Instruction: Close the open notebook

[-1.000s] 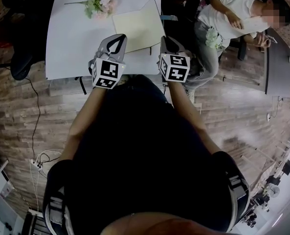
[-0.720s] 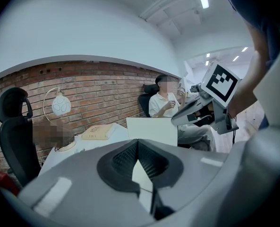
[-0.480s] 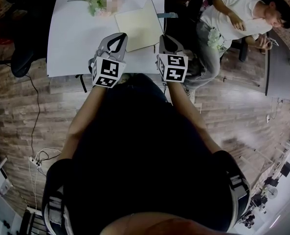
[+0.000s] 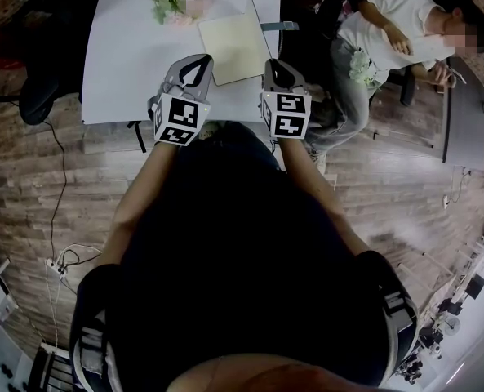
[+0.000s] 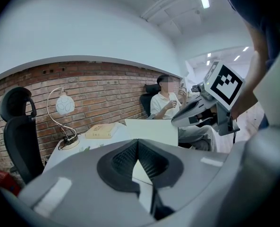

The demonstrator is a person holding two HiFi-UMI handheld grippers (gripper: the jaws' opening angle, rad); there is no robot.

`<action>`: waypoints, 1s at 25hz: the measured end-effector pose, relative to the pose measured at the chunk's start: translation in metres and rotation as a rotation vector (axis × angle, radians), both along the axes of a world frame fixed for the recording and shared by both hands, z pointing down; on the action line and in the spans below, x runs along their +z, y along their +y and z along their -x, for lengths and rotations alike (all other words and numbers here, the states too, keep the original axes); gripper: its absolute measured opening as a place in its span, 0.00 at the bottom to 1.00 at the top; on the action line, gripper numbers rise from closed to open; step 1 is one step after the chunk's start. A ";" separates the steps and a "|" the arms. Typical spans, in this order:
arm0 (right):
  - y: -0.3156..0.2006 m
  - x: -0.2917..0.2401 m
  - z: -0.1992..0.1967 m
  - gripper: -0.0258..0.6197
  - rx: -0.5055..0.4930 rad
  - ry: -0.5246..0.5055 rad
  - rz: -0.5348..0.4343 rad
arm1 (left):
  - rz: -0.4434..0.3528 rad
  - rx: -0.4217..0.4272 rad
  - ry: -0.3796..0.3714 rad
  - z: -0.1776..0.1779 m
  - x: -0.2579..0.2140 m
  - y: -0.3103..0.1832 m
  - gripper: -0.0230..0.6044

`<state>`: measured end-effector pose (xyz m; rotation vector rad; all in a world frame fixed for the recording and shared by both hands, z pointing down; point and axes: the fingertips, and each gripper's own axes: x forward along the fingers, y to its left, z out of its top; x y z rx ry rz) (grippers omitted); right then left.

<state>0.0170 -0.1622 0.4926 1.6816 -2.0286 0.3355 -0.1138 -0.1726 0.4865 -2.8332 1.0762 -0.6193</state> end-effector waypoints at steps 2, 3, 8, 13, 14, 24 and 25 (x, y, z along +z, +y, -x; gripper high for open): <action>0.000 0.001 0.002 0.07 -0.008 0.009 0.002 | 0.002 -0.005 0.000 0.002 0.000 0.000 0.05; 0.000 0.001 0.003 0.07 -0.011 0.012 0.002 | 0.004 -0.008 0.000 0.003 0.001 0.000 0.05; 0.001 0.004 0.010 0.07 -0.030 0.029 0.005 | 0.007 -0.021 -0.001 0.009 0.003 0.001 0.05; 0.001 0.004 0.016 0.07 -0.052 0.040 -0.001 | 0.006 -0.033 -0.001 0.012 0.002 0.002 0.05; 0.001 0.004 0.017 0.07 -0.055 0.041 -0.002 | 0.006 -0.034 -0.001 0.013 0.002 0.002 0.05; 0.003 0.009 0.028 0.07 -0.103 0.062 0.010 | 0.005 -0.047 -0.008 0.015 0.003 0.003 0.05; 0.003 0.010 0.030 0.07 -0.106 0.063 0.008 | 0.004 -0.050 -0.009 0.017 0.003 0.003 0.05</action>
